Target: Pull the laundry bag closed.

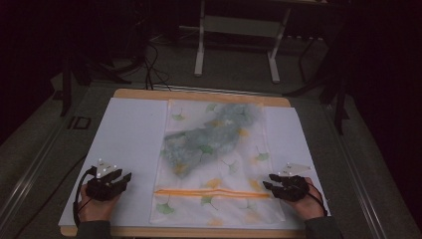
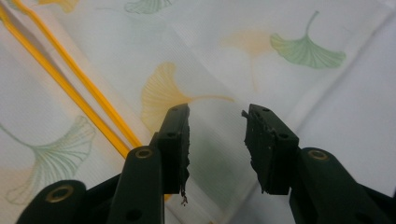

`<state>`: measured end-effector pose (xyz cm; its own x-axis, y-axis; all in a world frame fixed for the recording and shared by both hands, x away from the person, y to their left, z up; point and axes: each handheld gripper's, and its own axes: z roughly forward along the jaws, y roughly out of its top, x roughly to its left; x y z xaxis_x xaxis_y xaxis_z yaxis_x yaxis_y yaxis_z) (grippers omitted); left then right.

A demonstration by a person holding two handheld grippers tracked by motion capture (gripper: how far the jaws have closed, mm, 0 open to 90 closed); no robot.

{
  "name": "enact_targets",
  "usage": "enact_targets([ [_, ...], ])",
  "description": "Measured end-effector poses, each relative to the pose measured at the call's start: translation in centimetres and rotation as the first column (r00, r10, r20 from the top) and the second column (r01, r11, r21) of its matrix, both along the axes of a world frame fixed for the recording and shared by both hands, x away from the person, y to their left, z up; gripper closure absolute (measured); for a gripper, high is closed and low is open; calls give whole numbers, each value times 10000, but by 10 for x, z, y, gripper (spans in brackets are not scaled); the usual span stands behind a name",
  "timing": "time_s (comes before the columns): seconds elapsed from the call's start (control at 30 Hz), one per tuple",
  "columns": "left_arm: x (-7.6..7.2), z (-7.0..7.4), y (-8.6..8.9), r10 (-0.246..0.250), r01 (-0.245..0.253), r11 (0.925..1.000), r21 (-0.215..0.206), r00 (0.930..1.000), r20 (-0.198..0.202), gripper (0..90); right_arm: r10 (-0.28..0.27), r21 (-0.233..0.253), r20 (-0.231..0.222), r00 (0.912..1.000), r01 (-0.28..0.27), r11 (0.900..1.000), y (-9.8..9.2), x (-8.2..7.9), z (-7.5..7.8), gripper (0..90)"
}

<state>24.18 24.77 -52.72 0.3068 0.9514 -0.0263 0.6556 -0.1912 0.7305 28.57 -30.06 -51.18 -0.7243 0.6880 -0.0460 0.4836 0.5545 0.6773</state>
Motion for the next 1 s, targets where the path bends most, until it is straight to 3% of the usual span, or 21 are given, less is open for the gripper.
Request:
enact_targets([
  [0.57, -1, 1, -2, -130, 131, 9999, -46, 9999, 65, 598, 1162, -479, -86, 9932, -1165, 9920, 30, 5, 11, 608],
  [1.0, -1, 0, -3, -270, 270, 9996, -39, 9996, 14, 601, 2210, -805, -107, 9752, -2212, 9719, 63, 7, 21, 608],
])
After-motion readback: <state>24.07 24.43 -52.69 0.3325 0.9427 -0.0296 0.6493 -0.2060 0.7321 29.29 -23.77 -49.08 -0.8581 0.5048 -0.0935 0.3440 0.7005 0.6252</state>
